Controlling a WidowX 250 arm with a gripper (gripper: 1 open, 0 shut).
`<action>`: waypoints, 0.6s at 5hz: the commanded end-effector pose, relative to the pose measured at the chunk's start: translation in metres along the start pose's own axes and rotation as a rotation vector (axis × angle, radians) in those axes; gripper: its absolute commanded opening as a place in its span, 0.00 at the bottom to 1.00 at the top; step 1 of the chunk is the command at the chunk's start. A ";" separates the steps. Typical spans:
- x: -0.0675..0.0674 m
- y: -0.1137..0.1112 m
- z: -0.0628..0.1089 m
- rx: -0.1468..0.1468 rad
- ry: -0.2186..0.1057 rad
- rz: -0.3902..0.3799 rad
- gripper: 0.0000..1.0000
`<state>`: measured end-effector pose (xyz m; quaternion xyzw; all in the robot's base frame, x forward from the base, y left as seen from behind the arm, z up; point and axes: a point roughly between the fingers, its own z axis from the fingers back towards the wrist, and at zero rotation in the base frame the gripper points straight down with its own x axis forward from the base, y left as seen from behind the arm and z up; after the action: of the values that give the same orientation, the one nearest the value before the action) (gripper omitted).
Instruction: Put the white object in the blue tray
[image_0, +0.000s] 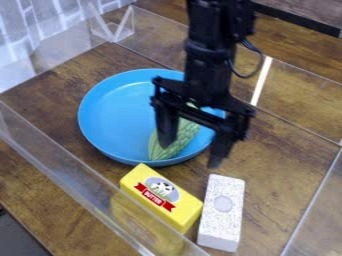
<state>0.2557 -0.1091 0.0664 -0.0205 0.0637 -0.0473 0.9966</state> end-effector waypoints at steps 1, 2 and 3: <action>0.002 -0.019 0.001 -0.009 -0.063 -0.008 1.00; 0.004 -0.030 -0.013 -0.009 -0.068 -0.019 1.00; 0.008 -0.035 -0.032 -0.005 -0.068 -0.030 1.00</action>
<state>0.2544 -0.1405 0.0273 -0.0200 0.0453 -0.0537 0.9973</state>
